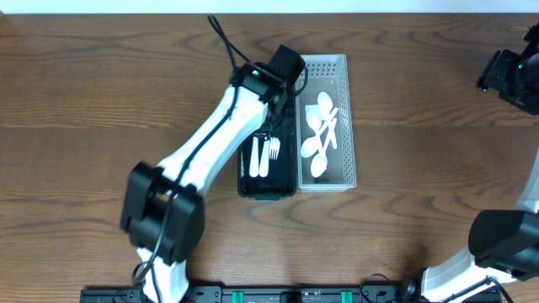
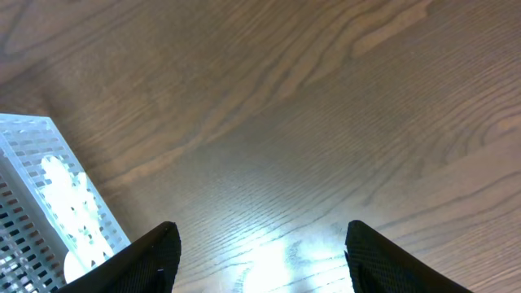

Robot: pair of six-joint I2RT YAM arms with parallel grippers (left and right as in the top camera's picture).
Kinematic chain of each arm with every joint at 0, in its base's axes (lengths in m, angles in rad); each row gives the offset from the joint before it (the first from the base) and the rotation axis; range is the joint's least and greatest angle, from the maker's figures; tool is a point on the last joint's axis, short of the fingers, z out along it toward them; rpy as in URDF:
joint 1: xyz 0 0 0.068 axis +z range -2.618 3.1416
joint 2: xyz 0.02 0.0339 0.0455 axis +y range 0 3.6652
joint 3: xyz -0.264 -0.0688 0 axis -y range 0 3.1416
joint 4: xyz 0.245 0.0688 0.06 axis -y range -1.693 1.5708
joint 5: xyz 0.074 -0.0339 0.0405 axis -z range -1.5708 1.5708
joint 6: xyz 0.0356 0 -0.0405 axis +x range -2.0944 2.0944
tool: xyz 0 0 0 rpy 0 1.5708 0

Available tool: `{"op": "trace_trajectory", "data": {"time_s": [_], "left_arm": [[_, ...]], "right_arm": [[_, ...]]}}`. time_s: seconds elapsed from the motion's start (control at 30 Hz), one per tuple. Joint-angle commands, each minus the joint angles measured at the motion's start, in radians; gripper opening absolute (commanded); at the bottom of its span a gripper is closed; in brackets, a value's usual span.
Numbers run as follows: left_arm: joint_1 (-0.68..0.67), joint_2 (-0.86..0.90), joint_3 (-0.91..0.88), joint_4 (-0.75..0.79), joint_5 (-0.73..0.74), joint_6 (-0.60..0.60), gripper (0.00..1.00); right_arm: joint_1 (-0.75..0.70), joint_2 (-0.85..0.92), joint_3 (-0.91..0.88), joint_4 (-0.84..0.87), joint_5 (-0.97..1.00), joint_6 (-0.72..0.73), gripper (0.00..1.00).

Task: Pack container
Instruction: 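Lower the fork into the green basket and open the left gripper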

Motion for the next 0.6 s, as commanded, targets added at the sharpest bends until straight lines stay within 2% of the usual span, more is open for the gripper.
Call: {"op": "trace_trajectory", "data": {"time_s": [0.0,0.13,0.2,0.33,0.47,0.57], "left_arm": [[0.024,0.069,-0.010,-0.003,-0.015,-0.004,0.07],[0.037,0.110,-0.010,-0.005,-0.015,0.016,0.42],[0.037,0.110,-0.010,-0.008,-0.016,0.023,0.55],[0.037,0.077,-0.006,-0.012,-0.043,0.088,0.63],[0.037,-0.024,0.010,-0.026,-0.179,0.125,0.70],[0.042,-0.124,0.010,-0.004,-0.263,0.138,0.80]], "right_arm": [[-0.003,-0.001,0.008,-0.002,0.007,-0.014,0.68],[-0.003,-0.001,0.008,-0.002,0.007,-0.020,0.72],[-0.002,-0.001,0.008,-0.003,0.003,-0.068,0.72],[0.006,-0.002,0.008,0.021,0.002,-0.105,0.72],[0.028,-0.005,0.008,0.082,0.002,-0.110,0.73],[0.068,-0.008,0.008,0.147,0.002,-0.098,0.72]]}}
